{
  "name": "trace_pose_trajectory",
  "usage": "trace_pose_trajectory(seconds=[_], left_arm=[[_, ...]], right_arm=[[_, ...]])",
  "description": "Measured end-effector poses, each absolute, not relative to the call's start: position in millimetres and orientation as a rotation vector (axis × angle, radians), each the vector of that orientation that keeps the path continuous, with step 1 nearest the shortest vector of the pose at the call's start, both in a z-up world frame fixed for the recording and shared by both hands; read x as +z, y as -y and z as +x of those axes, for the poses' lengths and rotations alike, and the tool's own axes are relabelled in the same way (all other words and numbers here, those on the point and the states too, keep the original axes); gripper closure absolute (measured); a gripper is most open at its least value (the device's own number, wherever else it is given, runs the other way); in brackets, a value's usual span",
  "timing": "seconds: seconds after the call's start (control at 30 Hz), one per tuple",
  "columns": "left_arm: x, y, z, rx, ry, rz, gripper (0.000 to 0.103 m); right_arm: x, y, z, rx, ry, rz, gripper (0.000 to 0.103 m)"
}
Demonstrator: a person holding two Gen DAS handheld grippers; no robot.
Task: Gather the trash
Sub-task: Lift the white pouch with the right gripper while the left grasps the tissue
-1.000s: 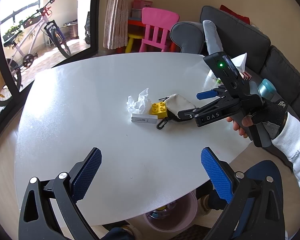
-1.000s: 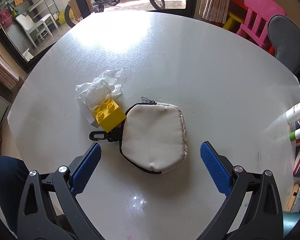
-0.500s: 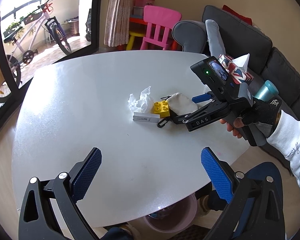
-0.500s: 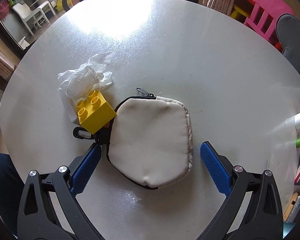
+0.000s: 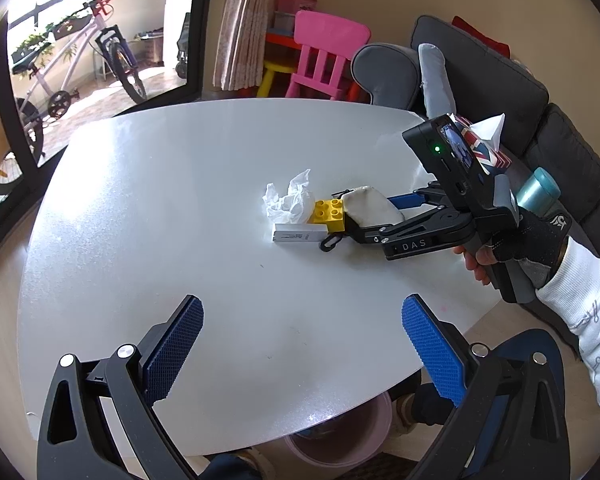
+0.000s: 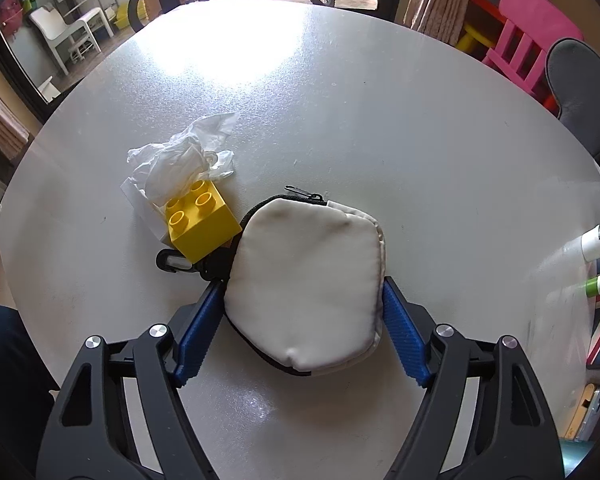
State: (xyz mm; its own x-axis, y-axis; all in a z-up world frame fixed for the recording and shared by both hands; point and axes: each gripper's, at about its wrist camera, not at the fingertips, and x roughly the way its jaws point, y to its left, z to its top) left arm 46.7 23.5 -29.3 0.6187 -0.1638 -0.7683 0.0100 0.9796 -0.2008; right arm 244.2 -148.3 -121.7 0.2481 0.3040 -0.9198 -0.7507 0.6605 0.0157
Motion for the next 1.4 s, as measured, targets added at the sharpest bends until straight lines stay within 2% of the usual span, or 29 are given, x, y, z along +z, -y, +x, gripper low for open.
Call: trace_pose_trajectory(seconds=[0.73,1.4], left_arm=[[-31.5,-27.9,96.9,-0.094,-0.894,-0.154,0.007],[-63.3,-26.9,179.7,-0.077,-1.029,-0.131,0.007]], right_arm=[[-76.4,196.3,212.1,0.732,-1.000,-0.364,0.027],[-70.6,214.4,218.5,0.713,-0.990,-0.333,0.027]])
